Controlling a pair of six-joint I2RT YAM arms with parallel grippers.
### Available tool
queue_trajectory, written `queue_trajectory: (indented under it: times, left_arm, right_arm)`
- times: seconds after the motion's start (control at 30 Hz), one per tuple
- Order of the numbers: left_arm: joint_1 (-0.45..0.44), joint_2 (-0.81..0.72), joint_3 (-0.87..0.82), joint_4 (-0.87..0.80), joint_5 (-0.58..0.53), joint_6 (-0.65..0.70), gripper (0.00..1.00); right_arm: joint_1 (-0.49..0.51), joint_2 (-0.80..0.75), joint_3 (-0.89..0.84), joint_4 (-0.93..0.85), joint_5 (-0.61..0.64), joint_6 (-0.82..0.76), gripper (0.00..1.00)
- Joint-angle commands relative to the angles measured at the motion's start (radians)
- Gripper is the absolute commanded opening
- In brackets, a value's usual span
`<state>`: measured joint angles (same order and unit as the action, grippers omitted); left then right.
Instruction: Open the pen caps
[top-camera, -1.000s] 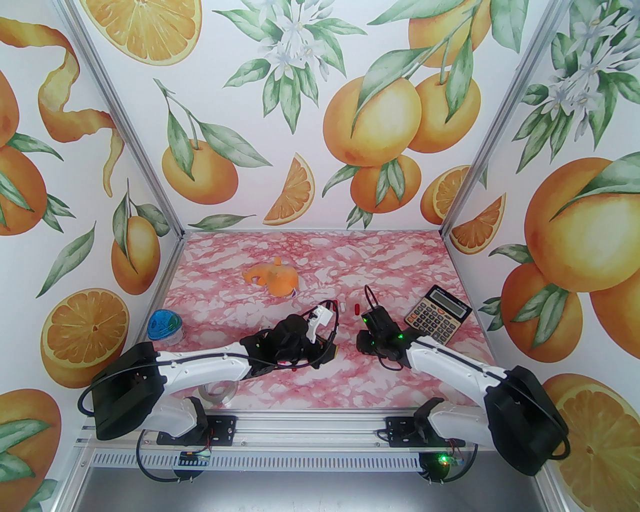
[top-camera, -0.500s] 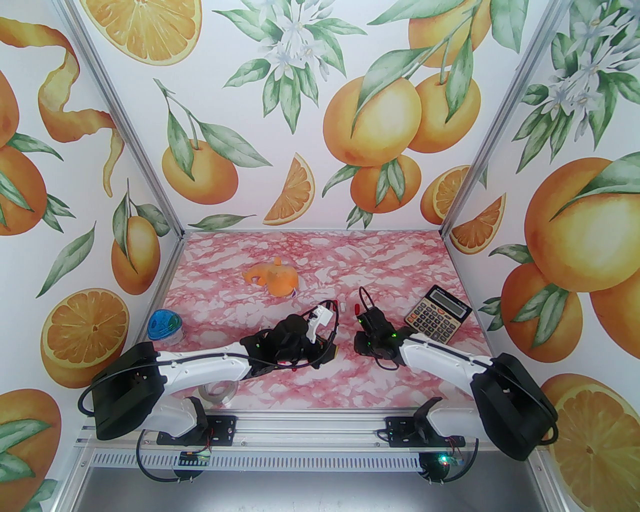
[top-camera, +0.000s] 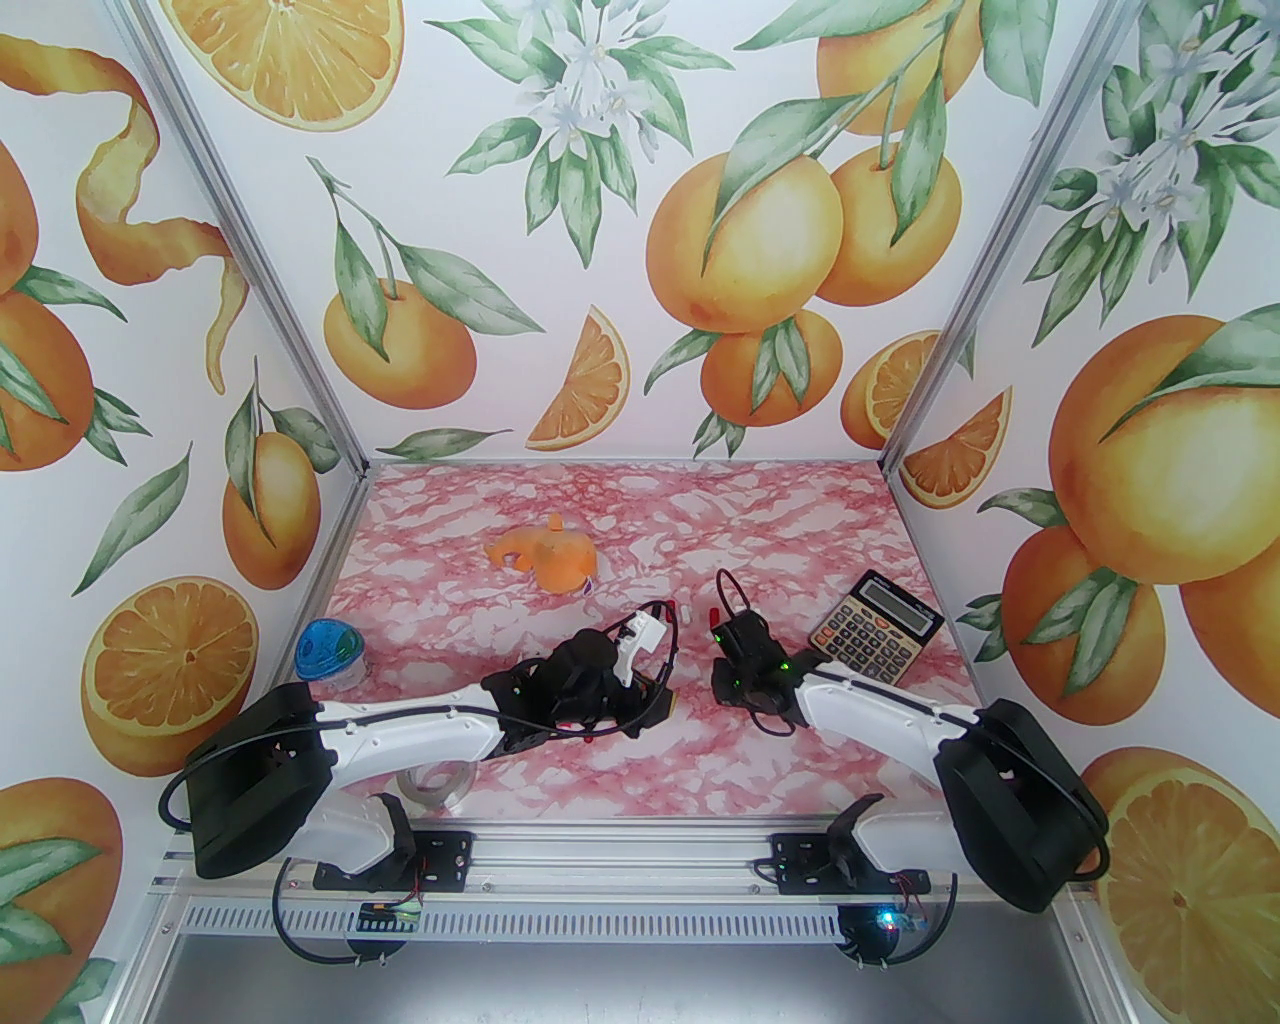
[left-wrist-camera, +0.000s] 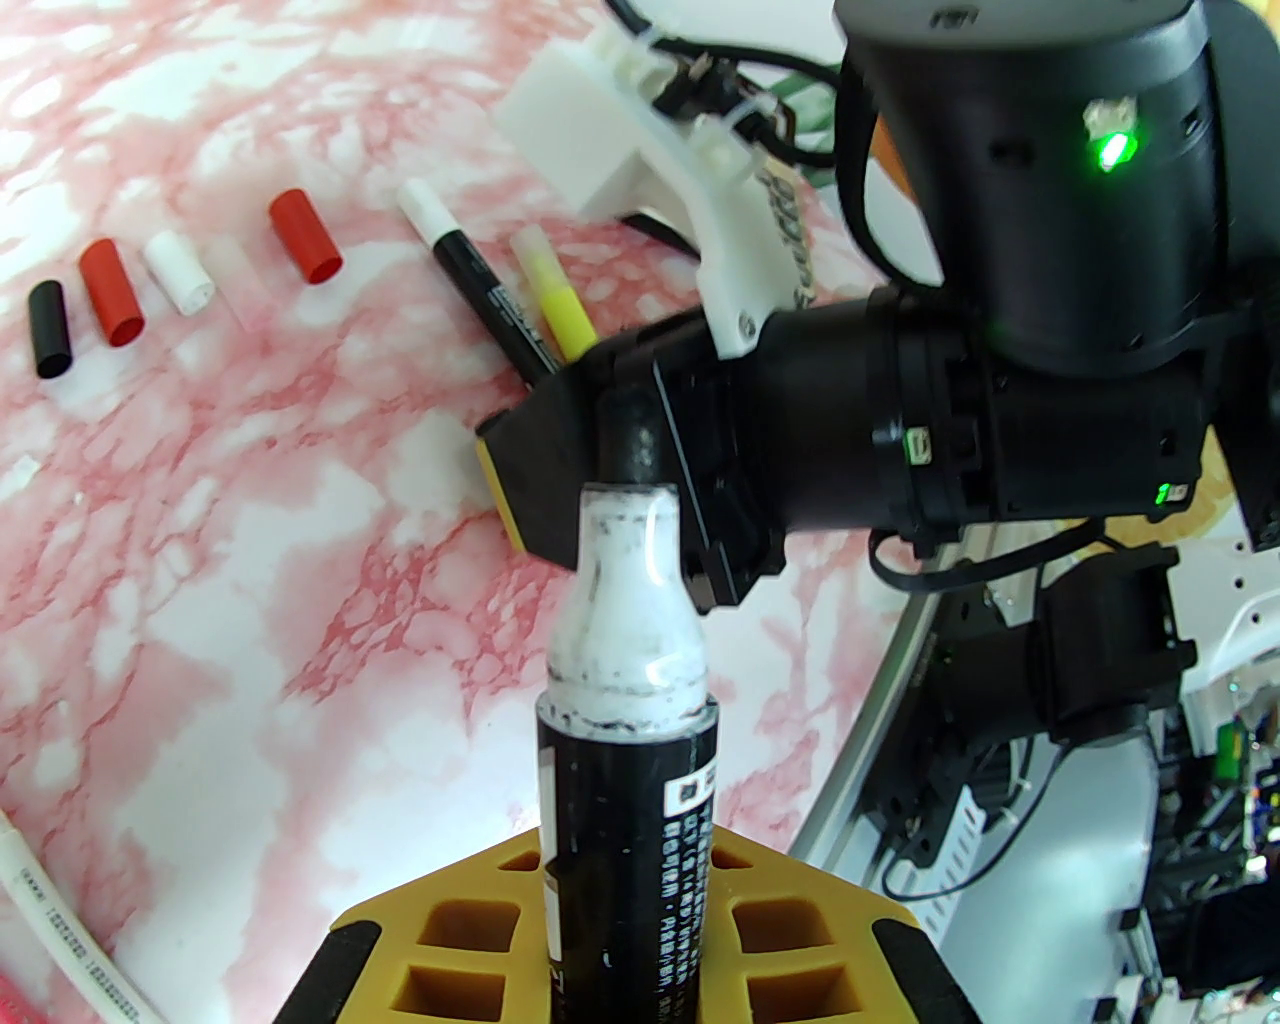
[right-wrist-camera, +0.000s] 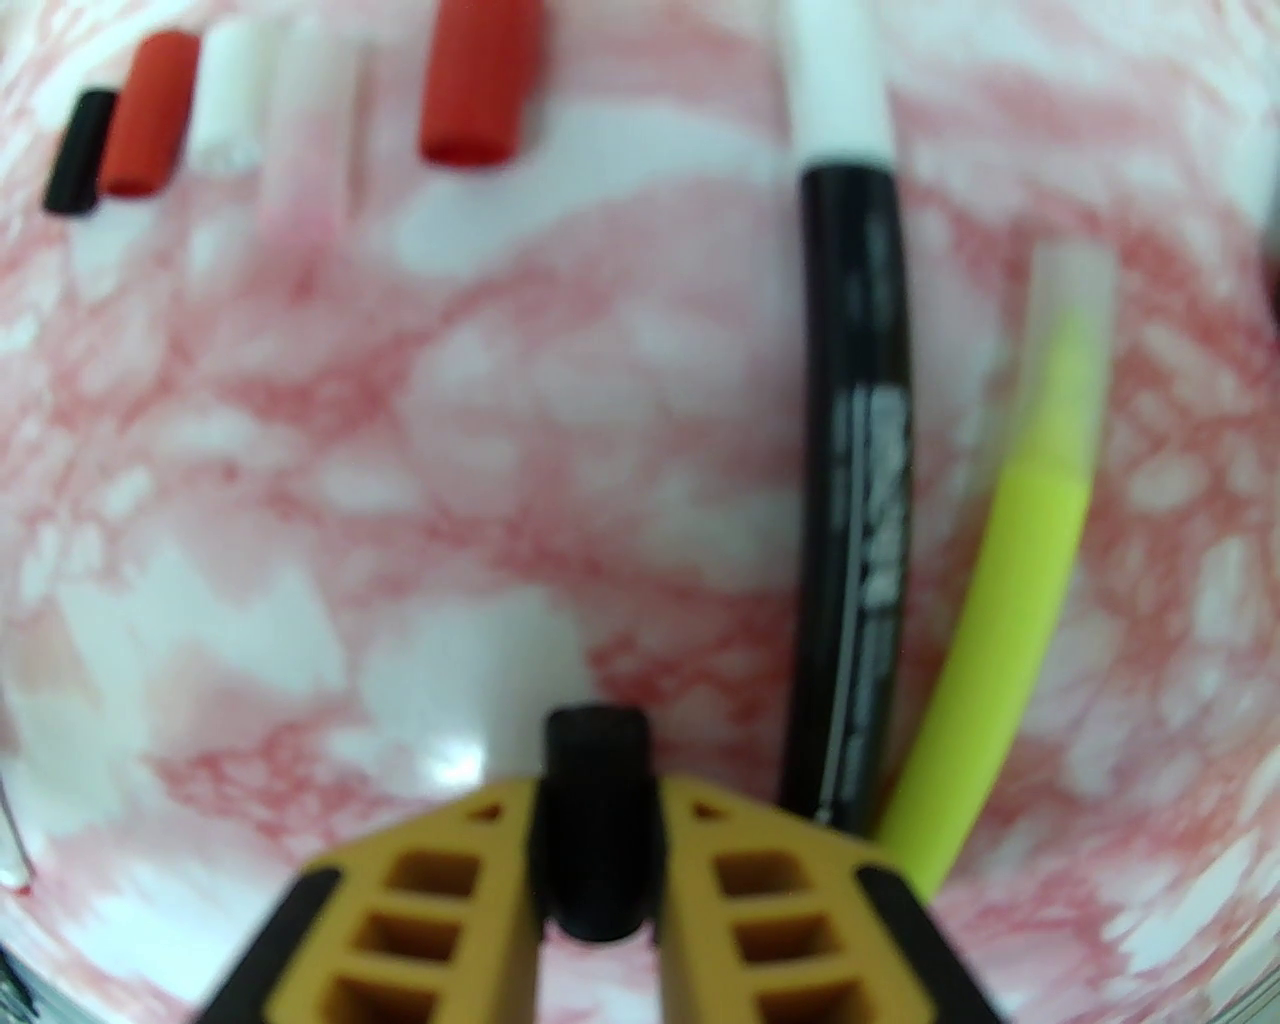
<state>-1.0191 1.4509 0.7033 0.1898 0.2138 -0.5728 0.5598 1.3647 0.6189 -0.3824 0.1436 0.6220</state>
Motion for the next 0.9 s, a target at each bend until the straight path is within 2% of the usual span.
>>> queue_trajectory:
  times: [0.0,0.23,0.4,0.87]
  left_arm:
    - [0.004,-0.022,0.014,0.008,0.009,-0.003,0.00]
    - [0.004,-0.040,0.013,-0.013,-0.002,-0.002,0.00]
    - [0.004,-0.046,0.012,-0.023,-0.008,-0.001,0.00]
    - [0.006,-0.052,0.016,-0.047,-0.021,0.001,0.00]
  right_arm:
    - [-0.029,0.021,0.073,-0.009,0.031,-0.042,0.23]
    - [-0.160,0.101,0.166,0.023,-0.063,-0.113,0.23]
    - [-0.210,0.195,0.237,0.033,-0.106,-0.165,0.23]
    - [-0.236,0.342,0.324,0.094,-0.134,-0.177,0.24]
